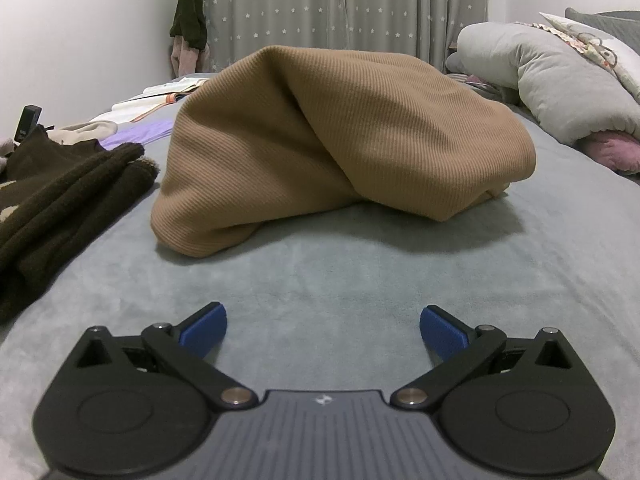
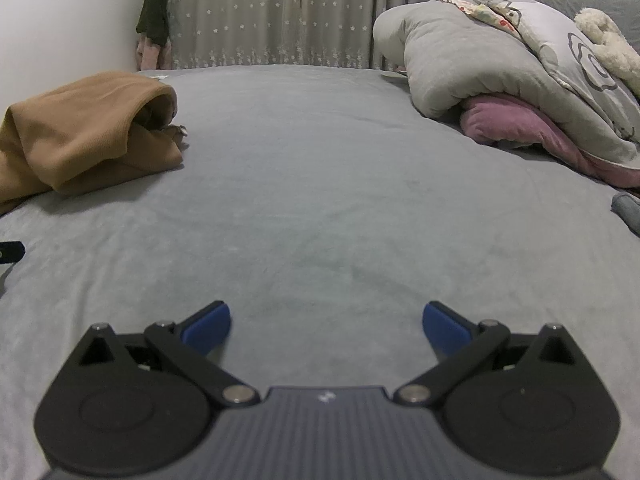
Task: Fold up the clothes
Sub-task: 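Reach the right gripper toward the tan sweater and grasp its edge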
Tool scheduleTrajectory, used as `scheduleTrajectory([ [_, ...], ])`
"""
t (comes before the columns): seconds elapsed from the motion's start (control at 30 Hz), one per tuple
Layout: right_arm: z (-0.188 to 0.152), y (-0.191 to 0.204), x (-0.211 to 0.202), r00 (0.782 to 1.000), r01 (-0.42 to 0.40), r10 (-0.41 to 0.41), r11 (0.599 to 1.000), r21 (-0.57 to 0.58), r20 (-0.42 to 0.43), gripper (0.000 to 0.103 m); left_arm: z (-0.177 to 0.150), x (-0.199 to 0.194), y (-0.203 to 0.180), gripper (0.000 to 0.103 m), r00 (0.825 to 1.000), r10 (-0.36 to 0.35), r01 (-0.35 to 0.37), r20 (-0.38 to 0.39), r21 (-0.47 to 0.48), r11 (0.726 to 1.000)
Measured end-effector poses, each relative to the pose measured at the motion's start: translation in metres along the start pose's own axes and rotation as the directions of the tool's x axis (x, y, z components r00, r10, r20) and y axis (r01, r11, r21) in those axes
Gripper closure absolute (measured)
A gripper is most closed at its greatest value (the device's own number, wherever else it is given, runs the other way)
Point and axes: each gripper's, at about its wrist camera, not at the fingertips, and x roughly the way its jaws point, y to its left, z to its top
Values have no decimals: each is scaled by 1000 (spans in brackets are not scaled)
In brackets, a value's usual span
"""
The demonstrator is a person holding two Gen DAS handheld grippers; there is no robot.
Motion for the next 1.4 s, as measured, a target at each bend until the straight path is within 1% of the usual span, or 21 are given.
scheduleTrajectory([
  [0.13, -1, 6, -7, 1000, 25, -25, 1000, 5, -5, 0, -1, -3, 3, 0, 1000, -3, 3, -6, -4, 1000],
  [0.23, -2, 5, -14, 1000, -1, 1, 1000, 18, -4, 0, -1, -4, 5, 0, 1000, -5, 5, -12, -6, 1000],
  [0.37, -2, 12, -15, 1000, -1, 1, 1000, 0, -1, 0, 3, -3, 2, 0, 999, -3, 3, -39, 6, 1000],
  [0.47, -2, 14, -15, 1000, -5, 5, 1000, -4, 1, 0, 0, -11, 9, 0, 999, -15, 15, -32, 6, 1000],
  [0.57, -2, 16, -15, 1000, -4, 4, 1000, -12, 2, 0, 2, -13, 11, 0, 999, -3, 3, -37, 3, 1000],
  [0.63, -1, 20, -15, 1000, -5, 5, 1000, -25, 3, 0, 6, -16, 12, 0, 999, -8, 8, -37, 2, 1000],
  [0.8, 0, 34, -16, 998, -54, 54, 997, -50, 10, 1, 15, -25, 7, 0, 1000, -2, 3, -10, 32, 999],
  [0.87, 3, 41, -14, 998, -65, 66, 995, -71, 12, 8, 19, -27, 5, 0, 1000, -5, 5, -9, 53, 999],
  [0.9, 5, 46, -12, 998, -66, 68, 995, -80, 13, 9, 21, -27, 5, 0, 1000, -3, 4, -12, 51, 999],
  [0.97, 12, 55, -6, 997, -80, 82, 993, -87, 15, 20, 24, -28, 7, 0, 1000, -1, 2, -19, 42, 999],
  [1.0, 14, 58, -4, 996, -84, 86, 993, -87, 15, 23, 25, -28, 8, 0, 1000, -1, 2, -23, 36, 999],
  [1.07, 27, 72, 7, 994, -104, 106, 991, -86, 14, 33, 28, -28, 12, 0, 999, -3, 4, -35, 25, 1000],
  [1.13, 35, 85, 16, 992, -120, 122, 988, -96, 12, 37, 28, -27, 16, 0, 999, -8, 9, -48, 19, 1000],
  [1.23, 58, 112, 36, 987, -158, 160, 981, -115, 7, 36, 29, -25, 24, 0, 997, -12, 12, -73, 6, 1000],
  [1.3, 72, 126, 46, 984, -178, 180, 977, -114, 12, 32, 28, -24, 30, 0, 997, -3, 3, -75, 0, 1000],
  [1.37, 84, 134, 51, 980, -193, 198, 977, -93, 37, 16, 29, -24, 36, 0, 997, 11, -12, -77, -12, 1000],
  [1.4, 92, 139, 53, 976, -204, 208, 976, -75, 58, 14, 30, -24, 39, 0, 997, 7, -9, -76, -27, 1000],
])
